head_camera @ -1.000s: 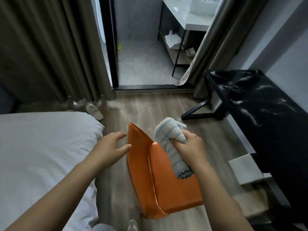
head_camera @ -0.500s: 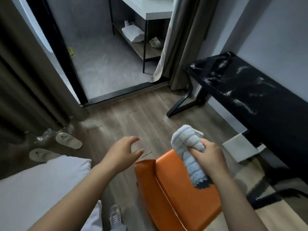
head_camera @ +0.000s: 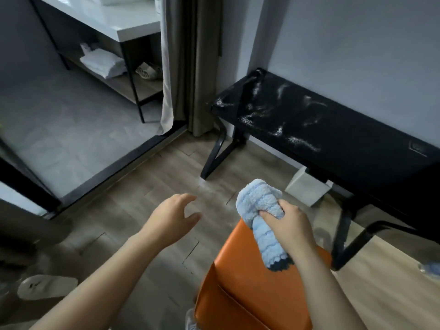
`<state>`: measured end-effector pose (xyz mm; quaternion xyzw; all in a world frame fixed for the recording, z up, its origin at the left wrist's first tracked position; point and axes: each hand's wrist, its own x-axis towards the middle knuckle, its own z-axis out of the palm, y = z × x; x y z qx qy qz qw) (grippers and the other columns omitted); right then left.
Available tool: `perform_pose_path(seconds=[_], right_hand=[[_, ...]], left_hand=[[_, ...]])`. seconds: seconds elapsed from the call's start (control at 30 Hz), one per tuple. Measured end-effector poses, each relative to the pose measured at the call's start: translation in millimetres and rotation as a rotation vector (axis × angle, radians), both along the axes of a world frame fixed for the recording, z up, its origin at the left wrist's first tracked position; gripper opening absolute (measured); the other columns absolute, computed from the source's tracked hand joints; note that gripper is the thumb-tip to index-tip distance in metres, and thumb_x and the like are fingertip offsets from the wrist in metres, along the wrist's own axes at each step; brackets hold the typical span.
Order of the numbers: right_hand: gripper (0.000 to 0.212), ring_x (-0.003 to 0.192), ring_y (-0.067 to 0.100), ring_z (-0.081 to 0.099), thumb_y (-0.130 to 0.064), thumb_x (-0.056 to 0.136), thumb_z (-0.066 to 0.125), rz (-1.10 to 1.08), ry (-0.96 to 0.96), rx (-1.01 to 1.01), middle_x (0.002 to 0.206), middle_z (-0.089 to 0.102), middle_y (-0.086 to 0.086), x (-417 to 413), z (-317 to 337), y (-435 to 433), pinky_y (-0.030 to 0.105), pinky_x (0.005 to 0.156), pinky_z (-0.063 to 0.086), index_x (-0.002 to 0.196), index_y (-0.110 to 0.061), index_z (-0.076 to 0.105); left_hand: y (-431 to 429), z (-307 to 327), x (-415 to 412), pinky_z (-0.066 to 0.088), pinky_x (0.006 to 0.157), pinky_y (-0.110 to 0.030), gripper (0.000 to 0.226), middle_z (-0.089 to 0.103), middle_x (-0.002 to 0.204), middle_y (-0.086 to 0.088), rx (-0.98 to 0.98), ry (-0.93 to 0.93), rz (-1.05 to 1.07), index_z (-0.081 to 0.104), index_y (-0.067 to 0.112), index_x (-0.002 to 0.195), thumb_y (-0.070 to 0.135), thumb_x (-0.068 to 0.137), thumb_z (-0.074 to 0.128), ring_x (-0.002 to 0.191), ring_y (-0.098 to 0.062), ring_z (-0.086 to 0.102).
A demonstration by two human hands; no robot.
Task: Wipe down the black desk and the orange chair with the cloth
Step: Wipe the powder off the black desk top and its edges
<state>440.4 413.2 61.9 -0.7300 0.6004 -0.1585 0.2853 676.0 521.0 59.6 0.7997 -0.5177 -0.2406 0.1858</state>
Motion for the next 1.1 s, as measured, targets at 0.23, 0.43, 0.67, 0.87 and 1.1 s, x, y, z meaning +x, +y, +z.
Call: perform_pose_path(seconds=[0.23,0.43,0.67,0.87,1.1], right_hand=[[0.021,0.06,0.001,0.055,-0.035,0.084,0.065,-0.117,0.019,0.018,0.061,0.059,-0.013,37.9,-5.8,-36.9,0.02,0.047,0.033,0.067,-0.028,0.054],[0.023,0.063,0.001,0.053,-0.036,0.085,0.064,-0.259,0.058,0.025,0.064,0.057,-0.016,98.2,-6.3,-49.8,0.02,0.049,0.034,0.066,-0.031,0.052],[0.014,0.068,0.005,0.058,-0.034,0.087,0.059,-0.388,0.006,0.058,0.07,0.063,-0.012,167.0,-0.4,-68.3,0.023,0.054,0.041,0.074,-0.027,0.059],[0.015,0.065,0.001,0.053,-0.037,0.088,0.054,-0.53,0.062,0.073,0.068,0.059,-0.014,167.8,-3.1,-107.8,0.02,0.052,0.037,0.076,-0.028,0.059],[0.013,0.073,0.011,0.059,-0.038,0.086,0.064,-0.609,0.03,-0.009,0.071,0.056,-0.016,135.4,-12.5,-190.9,0.025,0.058,0.041,0.081,-0.028,0.059]], left_hand=[[-64.3,-3.7,47.3,0.04,0.097,-0.025,0.053,0.054,0.134,0.004,0.016,-0.013,-0.141,0.048,0.024,0.137,0.045,0.089,0.059,0.121,-0.013,0.051],[-108.8,-2.8,118.6,0.039,0.097,-0.024,0.054,0.053,0.136,0.003,0.013,-0.013,-0.293,0.047,0.023,0.138,0.042,0.09,0.059,0.122,-0.014,0.051],[-166.3,9.8,181.3,0.038,0.092,-0.023,0.052,0.054,0.134,0.002,-0.012,0.035,-0.419,0.049,0.023,0.137,0.04,0.089,0.06,0.122,-0.016,0.05],[-232.1,4.4,188.0,0.042,0.092,-0.027,0.049,0.056,0.13,0.003,0.019,0.023,-0.522,0.051,0.022,0.133,0.042,0.089,0.059,0.118,-0.016,0.053],[-342.5,3.8,158.0,0.045,0.088,-0.03,0.041,0.058,0.123,0.001,0.026,-0.04,-0.653,0.056,0.017,0.125,0.037,0.09,0.059,0.107,-0.017,0.055]])
